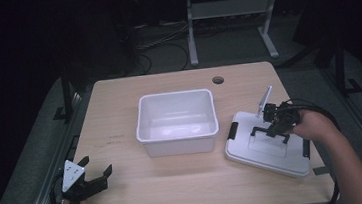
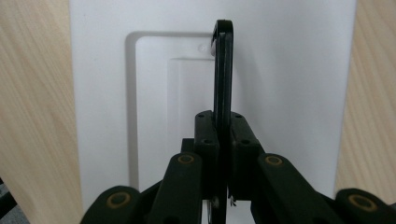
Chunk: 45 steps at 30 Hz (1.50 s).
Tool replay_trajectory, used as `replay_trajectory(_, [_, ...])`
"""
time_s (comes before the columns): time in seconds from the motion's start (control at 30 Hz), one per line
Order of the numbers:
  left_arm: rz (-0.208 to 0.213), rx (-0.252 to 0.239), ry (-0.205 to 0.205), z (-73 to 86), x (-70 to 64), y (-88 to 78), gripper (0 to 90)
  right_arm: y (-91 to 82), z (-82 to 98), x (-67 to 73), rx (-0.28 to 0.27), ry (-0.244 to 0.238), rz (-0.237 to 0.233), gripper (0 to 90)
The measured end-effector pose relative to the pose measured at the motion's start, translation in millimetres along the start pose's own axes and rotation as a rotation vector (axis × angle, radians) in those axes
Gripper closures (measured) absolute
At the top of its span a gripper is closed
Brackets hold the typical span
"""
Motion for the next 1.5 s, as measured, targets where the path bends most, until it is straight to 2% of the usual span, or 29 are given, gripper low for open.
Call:
replay_trajectory(0.2, [0.000,-0.003,-0.005,-0.1,0.7,-0.3,13.8,-8.2,-3.5,4.2,0.005,-0.026,0.000,84.1])
replay_trajectory(1.07, [0.001,-0.007,-0.007,-0.6,0.5,-0.6,13.8,-52.7,-15.1,13.3,0.010,-0.083,0.014,84.2])
replay_trajectory(1.5, [0.003,-0.006,-0.003,-0.6,0.0,-0.5,13.7,-73.4,-18.9,15.9,-0.007,-0.093,0.025,84.2])
Point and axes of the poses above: each handheld gripper's, and its own axes: y roughly forward along the jaws, z roughly out of its underside, x roughly to its left, the point moved 10 cm from there along y, roughly forward along the jaws, and after that the axes turned 11 degrees about -z, right-handed, at the moved point
